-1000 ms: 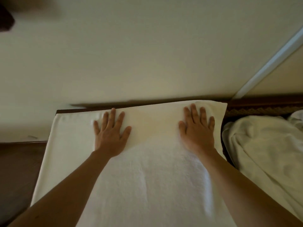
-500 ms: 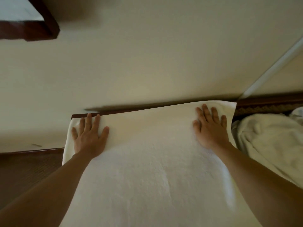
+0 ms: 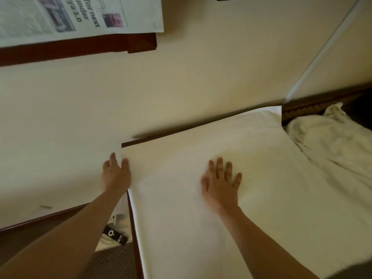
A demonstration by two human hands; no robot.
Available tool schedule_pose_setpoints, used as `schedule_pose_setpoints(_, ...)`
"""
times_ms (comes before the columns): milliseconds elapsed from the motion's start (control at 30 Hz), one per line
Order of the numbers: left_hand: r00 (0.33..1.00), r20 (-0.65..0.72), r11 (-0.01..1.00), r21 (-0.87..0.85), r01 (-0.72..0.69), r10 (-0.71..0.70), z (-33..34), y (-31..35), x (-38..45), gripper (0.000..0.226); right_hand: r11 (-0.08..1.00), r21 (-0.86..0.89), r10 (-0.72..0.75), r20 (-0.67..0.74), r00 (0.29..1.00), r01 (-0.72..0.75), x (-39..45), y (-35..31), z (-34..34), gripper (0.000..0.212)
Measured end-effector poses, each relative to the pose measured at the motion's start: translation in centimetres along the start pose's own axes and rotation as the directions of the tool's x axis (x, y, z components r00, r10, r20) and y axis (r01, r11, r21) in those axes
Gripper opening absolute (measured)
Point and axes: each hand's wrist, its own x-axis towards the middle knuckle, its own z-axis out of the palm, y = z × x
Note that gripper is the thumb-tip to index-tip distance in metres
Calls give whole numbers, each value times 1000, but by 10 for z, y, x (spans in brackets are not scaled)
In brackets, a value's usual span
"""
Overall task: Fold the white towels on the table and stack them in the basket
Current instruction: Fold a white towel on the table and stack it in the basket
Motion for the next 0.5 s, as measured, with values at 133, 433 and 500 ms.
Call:
schedule_pose_setpoints(133, 1000, 31, 988, -152, 8, -4, -12, -12, -30, 53, 992, 37, -124, -14, 992, 125, -82, -81, 41, 70)
schedule_pose_setpoints(433, 989, 138, 978, -194, 81, -55, -28, -4, -38, 46, 967, -2, -252, -124, 960, 254, -169, -155, 48, 51)
schedule_pose_setpoints(500, 991, 127, 986, -152, 63, -43, -34, -1, -39, 33, 977, -35, -215, -105, 971, 212, -175, -164, 44, 53)
